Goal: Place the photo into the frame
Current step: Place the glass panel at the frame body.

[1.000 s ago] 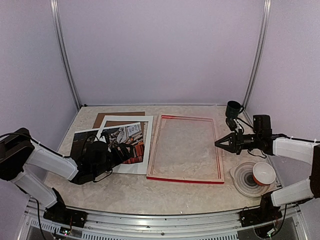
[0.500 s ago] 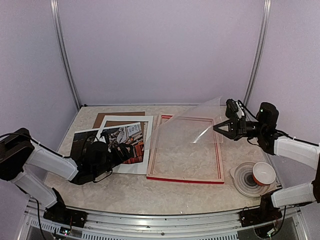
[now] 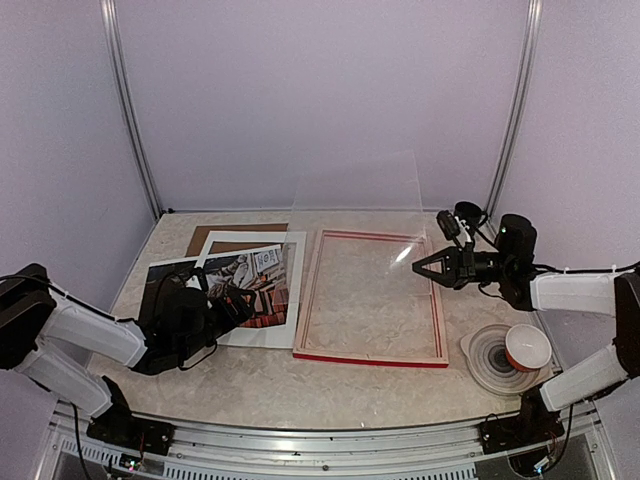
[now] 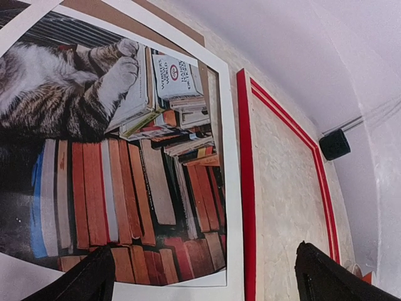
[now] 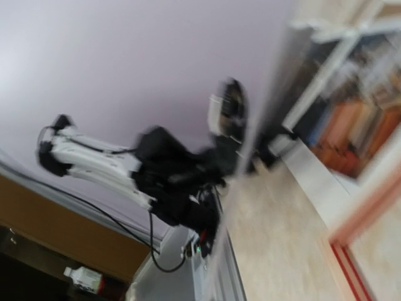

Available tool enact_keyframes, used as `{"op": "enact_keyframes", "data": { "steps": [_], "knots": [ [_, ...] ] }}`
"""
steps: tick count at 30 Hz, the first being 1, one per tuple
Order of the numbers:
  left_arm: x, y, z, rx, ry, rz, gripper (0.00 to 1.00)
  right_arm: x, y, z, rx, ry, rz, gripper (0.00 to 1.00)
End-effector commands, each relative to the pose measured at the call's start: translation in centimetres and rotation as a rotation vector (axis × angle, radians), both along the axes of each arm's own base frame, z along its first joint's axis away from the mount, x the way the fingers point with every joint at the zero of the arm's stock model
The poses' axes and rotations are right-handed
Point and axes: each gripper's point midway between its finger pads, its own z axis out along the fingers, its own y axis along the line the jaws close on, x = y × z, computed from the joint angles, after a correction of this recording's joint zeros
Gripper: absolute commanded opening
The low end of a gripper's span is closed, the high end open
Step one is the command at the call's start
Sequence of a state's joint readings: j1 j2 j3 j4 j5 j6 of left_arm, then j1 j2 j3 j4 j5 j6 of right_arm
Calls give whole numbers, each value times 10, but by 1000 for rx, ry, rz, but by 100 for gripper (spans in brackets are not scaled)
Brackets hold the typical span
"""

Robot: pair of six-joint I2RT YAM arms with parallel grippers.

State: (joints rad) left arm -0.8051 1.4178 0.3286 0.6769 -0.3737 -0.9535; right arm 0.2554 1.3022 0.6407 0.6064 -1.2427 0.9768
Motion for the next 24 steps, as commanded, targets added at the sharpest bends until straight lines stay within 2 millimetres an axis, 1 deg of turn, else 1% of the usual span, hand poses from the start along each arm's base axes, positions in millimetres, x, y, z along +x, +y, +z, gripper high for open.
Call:
{"op": "enact_keyframes", "data": {
  "steps": [1, 4, 8, 10, 15, 19, 24],
  "knots": [
    [-3, 10, 2, 13, -11, 33, 99, -6, 4, -57, -29, 122, 6, 0],
    [-3, 11, 2, 12, -11, 34, 99, -13, 6, -85, -55, 209, -6, 0],
    [-4, 11, 1, 11, -8, 34, 99, -13, 2, -104, -110, 230, -59, 0],
    [-3, 10, 0, 10, -6, 33, 99, -12, 0, -110, -146, 228, -85, 0],
    [-3, 9, -2, 9, -4, 27, 99, -8, -3, -120, -194, 228, -118, 0],
    [-4, 8, -2, 8, -2, 22, 99, -7, -6, -135, -251, 250, -136, 0],
    [-5, 9, -4, 12, 1, 23, 99, -9, -10, -148, -294, 280, -150, 0]
  ]
}}
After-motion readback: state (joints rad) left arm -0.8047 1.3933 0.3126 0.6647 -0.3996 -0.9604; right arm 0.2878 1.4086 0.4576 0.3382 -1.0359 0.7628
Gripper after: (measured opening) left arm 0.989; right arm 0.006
